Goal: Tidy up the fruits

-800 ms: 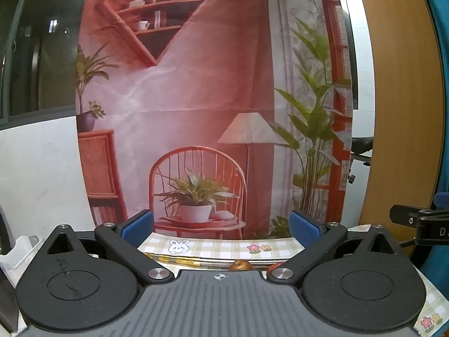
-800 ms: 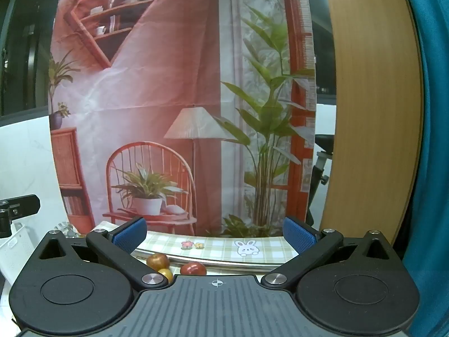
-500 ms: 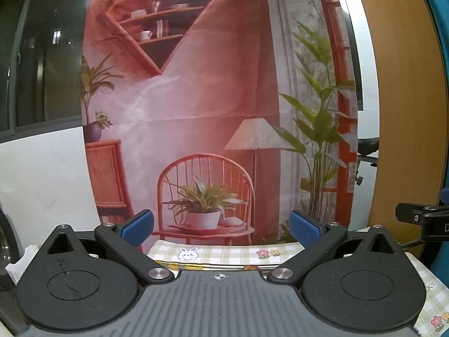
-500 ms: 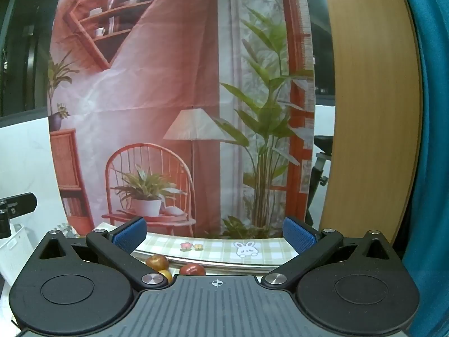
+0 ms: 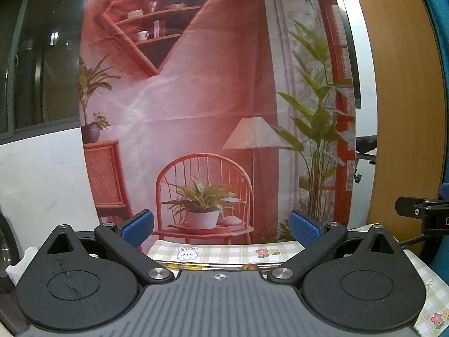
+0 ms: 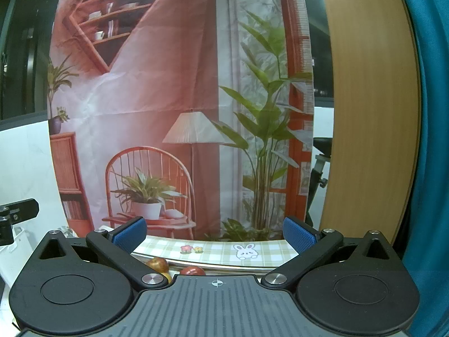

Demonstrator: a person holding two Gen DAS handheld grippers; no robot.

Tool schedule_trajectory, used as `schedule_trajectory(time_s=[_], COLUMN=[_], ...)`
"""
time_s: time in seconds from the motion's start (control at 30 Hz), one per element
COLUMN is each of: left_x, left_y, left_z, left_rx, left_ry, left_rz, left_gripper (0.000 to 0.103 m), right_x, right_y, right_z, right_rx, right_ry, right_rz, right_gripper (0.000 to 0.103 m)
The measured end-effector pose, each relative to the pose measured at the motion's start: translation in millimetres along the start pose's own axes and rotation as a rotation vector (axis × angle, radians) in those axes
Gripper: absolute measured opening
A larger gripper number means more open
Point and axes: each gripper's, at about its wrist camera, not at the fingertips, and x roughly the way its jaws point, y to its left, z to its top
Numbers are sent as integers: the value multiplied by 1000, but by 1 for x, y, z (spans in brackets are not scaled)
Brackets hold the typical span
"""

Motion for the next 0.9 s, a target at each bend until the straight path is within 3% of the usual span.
schedule_trajectory(time_s=[0.9], left_x=[-2], left_y=[-2], left_z=[1], left_rx=[4], left_ry=[2], left_rz=[-8], left_gripper=[103], right_x=[-3], right_y=[-5], right_z=[3], right_rx=[9], right_ry=[-3], right_rz=[-5], right_gripper=[103])
